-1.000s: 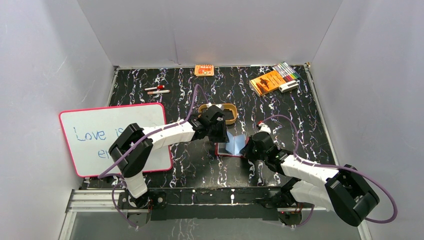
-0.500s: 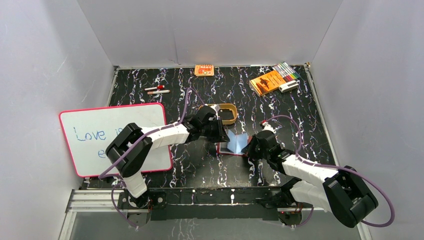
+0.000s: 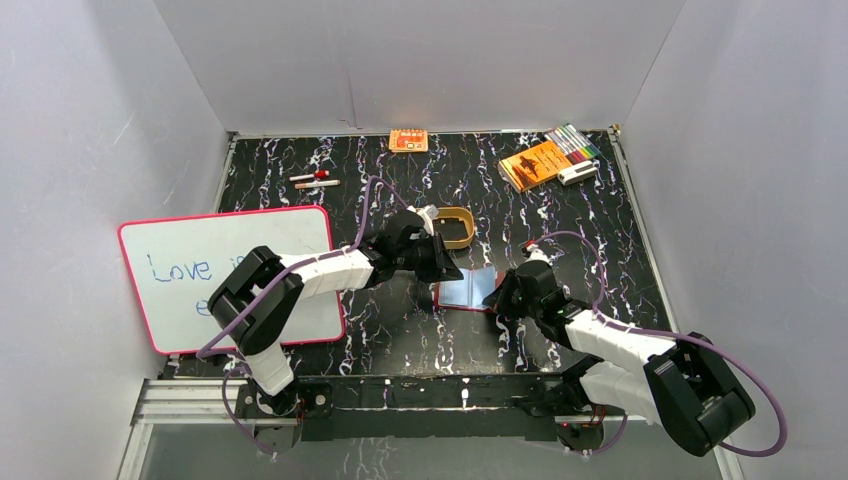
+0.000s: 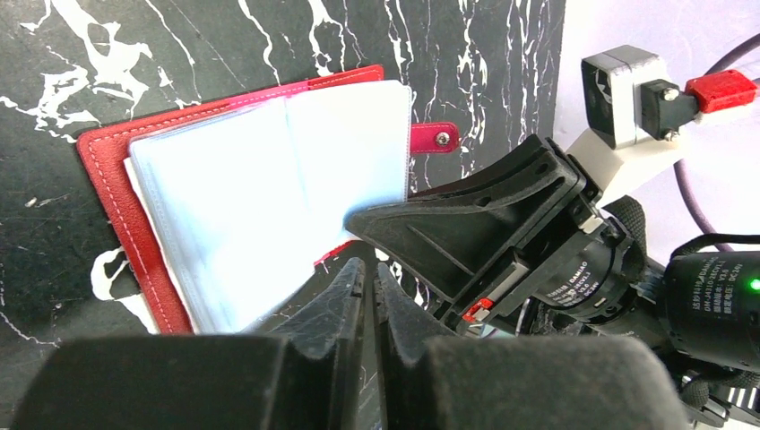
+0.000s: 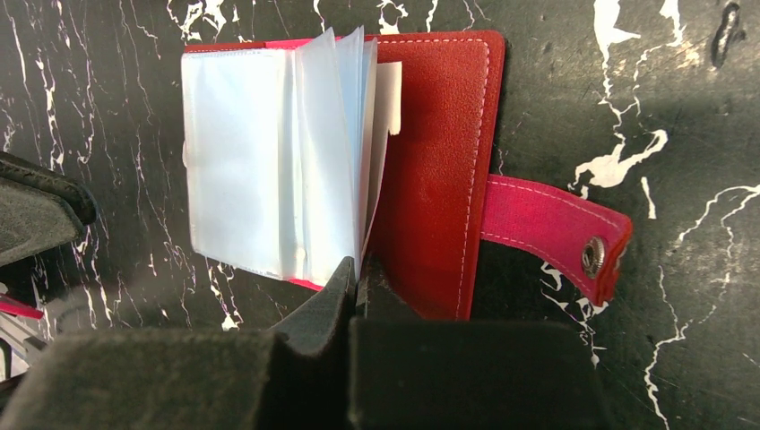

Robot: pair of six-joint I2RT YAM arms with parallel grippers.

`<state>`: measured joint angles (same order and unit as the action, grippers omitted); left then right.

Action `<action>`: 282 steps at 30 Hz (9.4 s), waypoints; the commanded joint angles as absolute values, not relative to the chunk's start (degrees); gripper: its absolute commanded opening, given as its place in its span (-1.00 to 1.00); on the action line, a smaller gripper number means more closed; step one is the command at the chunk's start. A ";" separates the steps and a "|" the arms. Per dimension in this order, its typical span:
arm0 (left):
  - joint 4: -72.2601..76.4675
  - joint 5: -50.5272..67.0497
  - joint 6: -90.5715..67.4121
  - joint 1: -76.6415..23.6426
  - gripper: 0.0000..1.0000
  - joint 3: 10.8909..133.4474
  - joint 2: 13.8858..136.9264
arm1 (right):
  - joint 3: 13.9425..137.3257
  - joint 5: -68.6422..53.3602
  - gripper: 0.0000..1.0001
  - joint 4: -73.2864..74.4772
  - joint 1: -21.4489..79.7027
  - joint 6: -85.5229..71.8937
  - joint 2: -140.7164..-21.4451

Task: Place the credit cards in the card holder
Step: Open the card holder at the center of the board.

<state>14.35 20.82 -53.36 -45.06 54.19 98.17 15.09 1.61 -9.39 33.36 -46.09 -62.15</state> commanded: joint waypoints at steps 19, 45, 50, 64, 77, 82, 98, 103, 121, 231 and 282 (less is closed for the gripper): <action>3.54 14.23 -50.30 -44.52 -0.02 55.47 97.83 | 13.75 0.83 -1.00 -11.71 32.57 -44.32 -64.13; 5.98 16.89 -49.67 -44.48 0.08 57.61 102.55 | 14.23 0.46 -1.00 -11.60 32.58 -43.95 -64.59; 6.75 17.87 -49.85 -44.47 0.08 57.82 103.18 | 14.18 0.35 -1.00 -11.61 32.53 -43.95 -64.68; 12.61 24.29 -51.13 -44.48 0.06 57.63 104.96 | 14.41 0.35 -1.00 -11.95 32.60 -43.86 -65.11; 16.87 27.37 -52.16 -44.56 0.03 58.27 105.26 | 14.11 -1.39 -1.00 -12.31 32.57 -43.85 -64.51; 17.60 27.85 -52.31 -44.59 0.03 59.04 105.64 | 13.89 -1.03 -0.37 -11.34 32.53 -43.93 -63.35; 21.77 29.69 -54.08 -45.35 0.07 61.57 108.94 | 14.42 3.73 0.86 -3.08 32.55 -44.97 -58.16; 22.42 30.57 -54.37 -45.44 0.08 62.99 109.10 | 14.21 3.96 0.97 -1.80 32.52 -45.45 -56.03; 25.86 33.05 -57.27 -46.73 0.08 67.90 114.98 | 14.75 1.65 0.97 -0.61 32.52 -41.96 -51.42; -0.35 2.40 -42.71 -45.89 -0.32 47.95 91.16 | 21.45 -2.80 -0.25 -4.09 42.13 -46.44 -65.82; 1.91 7.03 -43.66 -44.74 -0.26 48.29 94.31 | 20.31 -10.37 -0.32 -16.69 42.15 -47.21 -65.52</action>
